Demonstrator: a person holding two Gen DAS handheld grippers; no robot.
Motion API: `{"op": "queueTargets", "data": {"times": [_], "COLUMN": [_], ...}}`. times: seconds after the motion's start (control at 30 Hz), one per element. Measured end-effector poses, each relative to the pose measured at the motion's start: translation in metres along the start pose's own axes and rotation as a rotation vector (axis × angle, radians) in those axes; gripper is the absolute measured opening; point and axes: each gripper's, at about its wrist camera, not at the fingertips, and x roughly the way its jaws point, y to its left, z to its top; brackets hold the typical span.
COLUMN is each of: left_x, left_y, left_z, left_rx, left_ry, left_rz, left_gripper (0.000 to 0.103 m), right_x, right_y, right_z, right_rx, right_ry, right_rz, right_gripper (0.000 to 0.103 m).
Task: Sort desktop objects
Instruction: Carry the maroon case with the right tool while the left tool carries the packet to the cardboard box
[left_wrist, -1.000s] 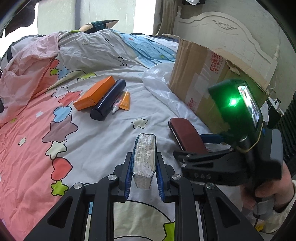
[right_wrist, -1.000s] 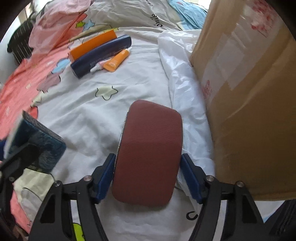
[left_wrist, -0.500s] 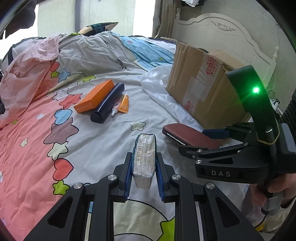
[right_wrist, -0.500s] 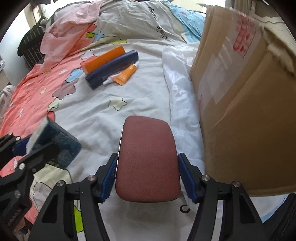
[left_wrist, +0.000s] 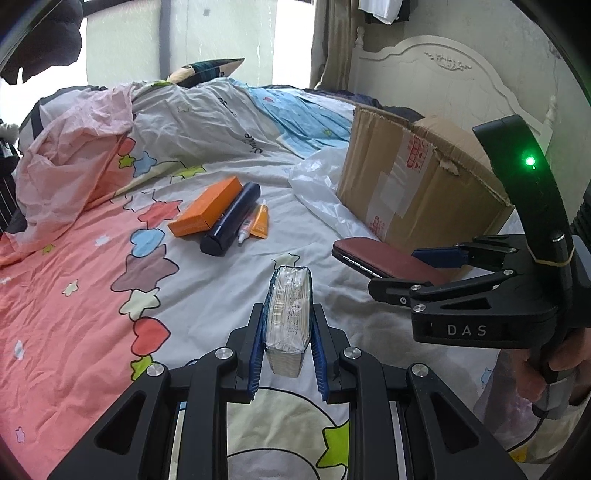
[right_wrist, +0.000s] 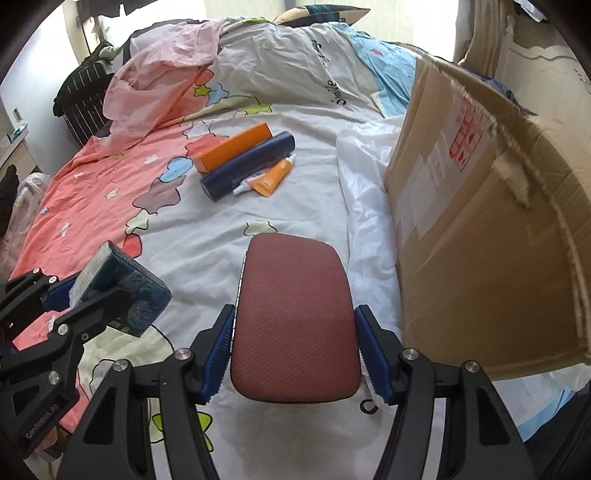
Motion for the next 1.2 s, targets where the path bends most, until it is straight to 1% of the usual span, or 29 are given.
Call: {"op": "queueTargets", "data": {"times": [0.43, 0.7, 0.93, 1.2], "left_x": [-0.033, -0.05, -0.057, -0.057], "left_y": [-0.015, -0.033, -0.048, -0.075], "left_z": [0.004, 0.013, 0.025, 0.05], "left_rx": [0.023, 0.041, 0.056, 0.09], "left_ry": [-0.043, -0.081, -0.104, -0.137], "left_rz": [0.021, 0.01, 0.002, -0.024], "left_gripper": [0.023, 0.023, 0.023, 0.023], "right_x": [-0.048, -0.087, -0.111, -0.138], "right_y": [0.016, 0.02, 0.006, -0.02], "right_z": [-0.001, -0.004, 0.0, 0.006], "right_rx": [-0.05, -0.081, -0.065, -0.037], "right_ry": [-0.08, -0.149, -0.193, -0.242], "right_rz": [0.012, 0.004, -0.019, -0.042], "right_gripper": [0.059, 0.059, 0.059, 0.059]}}
